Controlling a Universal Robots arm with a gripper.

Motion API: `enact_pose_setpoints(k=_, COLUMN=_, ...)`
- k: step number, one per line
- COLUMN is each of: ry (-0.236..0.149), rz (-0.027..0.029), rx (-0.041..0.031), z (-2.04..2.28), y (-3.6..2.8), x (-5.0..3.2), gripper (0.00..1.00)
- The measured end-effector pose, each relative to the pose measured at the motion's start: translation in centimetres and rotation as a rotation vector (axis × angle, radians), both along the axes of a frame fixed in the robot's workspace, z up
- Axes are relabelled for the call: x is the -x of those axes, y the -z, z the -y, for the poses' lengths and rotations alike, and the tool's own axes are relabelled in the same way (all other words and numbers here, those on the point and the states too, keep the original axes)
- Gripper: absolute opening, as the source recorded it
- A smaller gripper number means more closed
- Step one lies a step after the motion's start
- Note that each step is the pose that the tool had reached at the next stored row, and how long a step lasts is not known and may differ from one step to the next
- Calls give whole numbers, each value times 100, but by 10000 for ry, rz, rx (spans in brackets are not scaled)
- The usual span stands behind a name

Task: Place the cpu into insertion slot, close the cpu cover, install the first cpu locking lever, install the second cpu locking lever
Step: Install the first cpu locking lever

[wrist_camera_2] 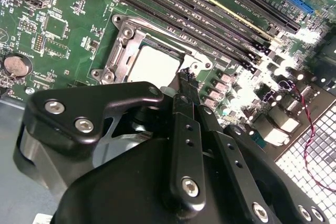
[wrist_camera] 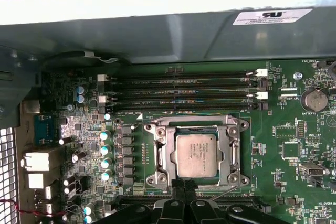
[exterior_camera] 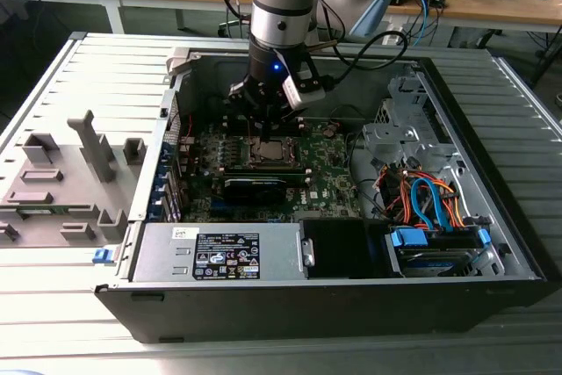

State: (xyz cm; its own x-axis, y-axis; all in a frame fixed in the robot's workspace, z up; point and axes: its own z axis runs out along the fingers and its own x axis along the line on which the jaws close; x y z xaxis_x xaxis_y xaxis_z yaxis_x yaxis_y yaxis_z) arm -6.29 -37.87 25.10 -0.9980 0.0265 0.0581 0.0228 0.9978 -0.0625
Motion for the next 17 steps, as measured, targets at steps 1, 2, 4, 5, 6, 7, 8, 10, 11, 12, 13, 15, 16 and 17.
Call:
enact_pose_setpoints(k=1, ry=-13, rz=0, rx=0, z=0, y=0, x=0, gripper=11)
enact_pose_setpoints(k=2, ry=-29, rz=0, rx=0, z=0, y=0, x=0, gripper=11)
enact_pose_setpoints(k=4, ry=-47, rz=0, rx=0, z=0, y=0, x=0, gripper=11)
enact_pose_setpoints(k=5, ry=-56, rz=0, rx=0, z=0, y=1, x=0, gripper=11)
enact_pose_setpoints(k=6, ry=-68, rz=0, rx=0, z=0, y=1, x=0, gripper=11)
enact_pose_setpoints(k=7, ry=-84, rz=0, rx=-1, z=0, y=1, x=0, gripper=11)
enact_pose_setpoints(k=8, ry=-92, rz=0, rx=0, z=0, y=1, x=0, gripper=11)
enact_pose_setpoints(k=10, ry=-109, rz=0, rx=0, z=0, y=1, x=0, gripper=11)
enact_pose_setpoints(k=11, ry=-115, rz=0, rx=0, z=0, y=1, x=0, gripper=11)
enact_pose_setpoints(k=12, ry=-127, rz=0, rx=0, z=0, y=1, x=0, gripper=11)
enact_pose_setpoints(k=13, ry=-139, rz=0, rx=0, z=0, y=1, x=0, gripper=11)
enact_pose_setpoints(k=15, ry=-159, rz=0, rx=-1, z=0, y=1, x=0, gripper=11)
enact_pose_setpoints(k=16, ry=-168, rz=0, rx=0, z=0, y=1, x=0, gripper=11)
enact_pose_setpoints(k=17, ry=-184, rz=0, rx=0, z=0, y=1, x=0, gripper=11)
